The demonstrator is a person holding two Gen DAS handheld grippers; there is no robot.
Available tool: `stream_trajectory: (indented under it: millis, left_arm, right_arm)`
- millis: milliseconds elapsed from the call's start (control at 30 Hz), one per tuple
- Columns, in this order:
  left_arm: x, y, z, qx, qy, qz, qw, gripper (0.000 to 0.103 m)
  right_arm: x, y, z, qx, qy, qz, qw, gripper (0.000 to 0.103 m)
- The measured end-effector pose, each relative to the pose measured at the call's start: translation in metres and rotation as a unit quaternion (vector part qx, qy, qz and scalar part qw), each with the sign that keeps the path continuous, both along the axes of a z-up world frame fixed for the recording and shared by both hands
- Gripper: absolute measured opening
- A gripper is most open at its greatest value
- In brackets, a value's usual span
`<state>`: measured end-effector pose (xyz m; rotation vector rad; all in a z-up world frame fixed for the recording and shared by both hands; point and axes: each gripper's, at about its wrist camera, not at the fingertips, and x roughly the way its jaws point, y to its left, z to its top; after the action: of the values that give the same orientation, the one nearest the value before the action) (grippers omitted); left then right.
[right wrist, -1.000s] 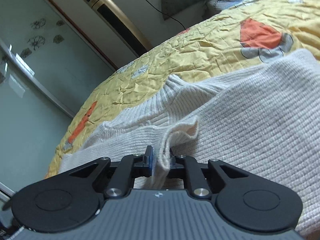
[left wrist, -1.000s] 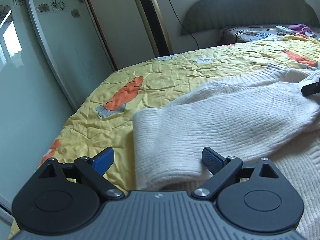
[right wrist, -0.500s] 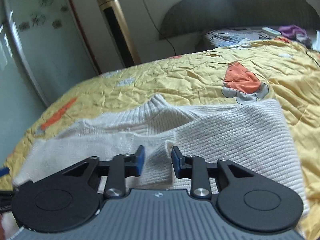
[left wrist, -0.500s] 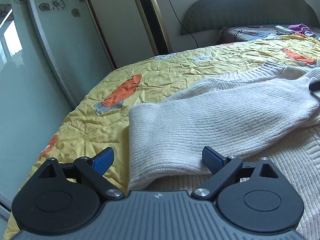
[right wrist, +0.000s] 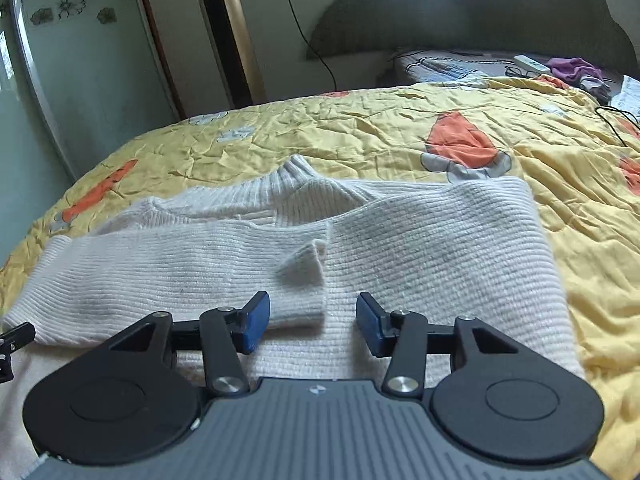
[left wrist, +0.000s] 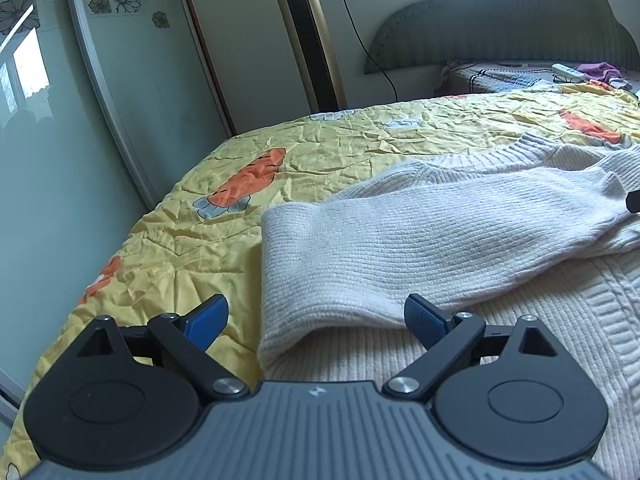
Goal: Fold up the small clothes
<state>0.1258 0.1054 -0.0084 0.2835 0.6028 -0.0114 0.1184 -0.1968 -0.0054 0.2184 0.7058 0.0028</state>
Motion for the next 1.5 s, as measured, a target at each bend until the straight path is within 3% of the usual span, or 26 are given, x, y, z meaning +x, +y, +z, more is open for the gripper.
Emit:
stream_trajectory:
  millis: [133,367,600,733,1133,1500]
  left_arm:
    - [-0.012,0.001,0.003,-0.012,0.002,0.002,0.9999,0.096]
    - [-0.035,-0.001,0.004,-0.029,0.006,0.006,0.9995,0.096]
    - [-0.057,-0.006,0.002,-0.055,0.012,0.01,0.9984,0.096]
    - [-0.067,-0.01,0.001,-0.061,0.017,0.012,0.9979,0.096]
    - [-0.089,-0.015,-0.006,-0.063,0.017,0.013,0.9978,0.096]
    - [-0.09,-0.02,-0.014,-0.077,0.026,0.024,0.9964,0.096]
  right_arm:
    - [-0.021,0.001,0.004,0.011,-0.008,0.009,1.0,0.07]
    - [-0.05,0.007,0.002,-0.021,-0.002,0.015,1.0,0.075]
    - [-0.087,0.011,0.006,-0.011,-0.01,0.029,0.999,0.092]
    - [-0.099,0.01,-0.002,-0.009,0.009,0.024,1.0,0.093]
    - [-0.135,0.008,-0.004,-0.002,0.003,0.022,1.0,0.099]
    - [-0.132,0.005,-0.014,-0.048,-0.009,0.014,0.999,0.103]
